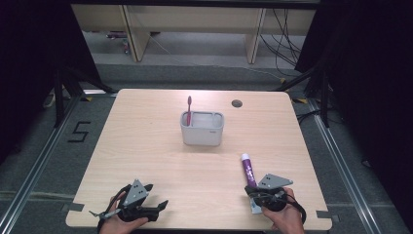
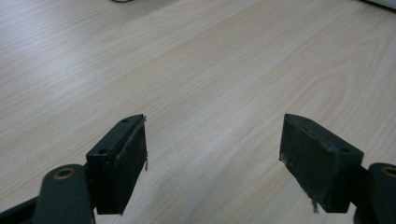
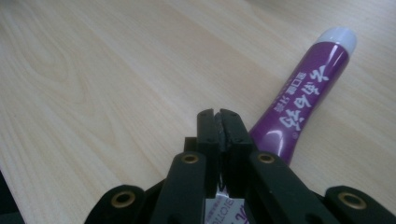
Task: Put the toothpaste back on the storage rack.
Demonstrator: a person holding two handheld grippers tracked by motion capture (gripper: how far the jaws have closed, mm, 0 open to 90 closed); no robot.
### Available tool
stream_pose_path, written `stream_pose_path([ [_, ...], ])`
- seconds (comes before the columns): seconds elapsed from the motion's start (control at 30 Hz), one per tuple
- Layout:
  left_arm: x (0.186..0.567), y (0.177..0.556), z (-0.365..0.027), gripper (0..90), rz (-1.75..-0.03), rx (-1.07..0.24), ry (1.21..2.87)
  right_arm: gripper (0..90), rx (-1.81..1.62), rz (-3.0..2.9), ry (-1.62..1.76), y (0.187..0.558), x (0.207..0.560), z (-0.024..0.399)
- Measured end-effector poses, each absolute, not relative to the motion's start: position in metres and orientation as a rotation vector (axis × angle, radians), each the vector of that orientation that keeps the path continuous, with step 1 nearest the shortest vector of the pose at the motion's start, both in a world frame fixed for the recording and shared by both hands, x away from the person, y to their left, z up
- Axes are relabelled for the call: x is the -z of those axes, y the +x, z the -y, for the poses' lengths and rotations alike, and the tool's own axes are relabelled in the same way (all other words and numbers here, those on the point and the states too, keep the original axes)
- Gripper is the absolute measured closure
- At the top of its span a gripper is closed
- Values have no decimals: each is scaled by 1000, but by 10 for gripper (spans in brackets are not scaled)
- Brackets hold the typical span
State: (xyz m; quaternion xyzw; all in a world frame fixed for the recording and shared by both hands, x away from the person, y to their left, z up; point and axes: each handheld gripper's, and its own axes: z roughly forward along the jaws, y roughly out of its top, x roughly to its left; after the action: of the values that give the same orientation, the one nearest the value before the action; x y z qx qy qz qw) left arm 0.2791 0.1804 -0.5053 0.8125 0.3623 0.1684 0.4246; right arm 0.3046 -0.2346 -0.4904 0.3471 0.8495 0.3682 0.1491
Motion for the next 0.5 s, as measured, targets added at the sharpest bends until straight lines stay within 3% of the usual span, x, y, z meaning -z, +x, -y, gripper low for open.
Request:
stream_pose_path([
  [0.5,506,278,-180,226,-909,-416,2019,895,-994,-2506,993,301,499,231],
])
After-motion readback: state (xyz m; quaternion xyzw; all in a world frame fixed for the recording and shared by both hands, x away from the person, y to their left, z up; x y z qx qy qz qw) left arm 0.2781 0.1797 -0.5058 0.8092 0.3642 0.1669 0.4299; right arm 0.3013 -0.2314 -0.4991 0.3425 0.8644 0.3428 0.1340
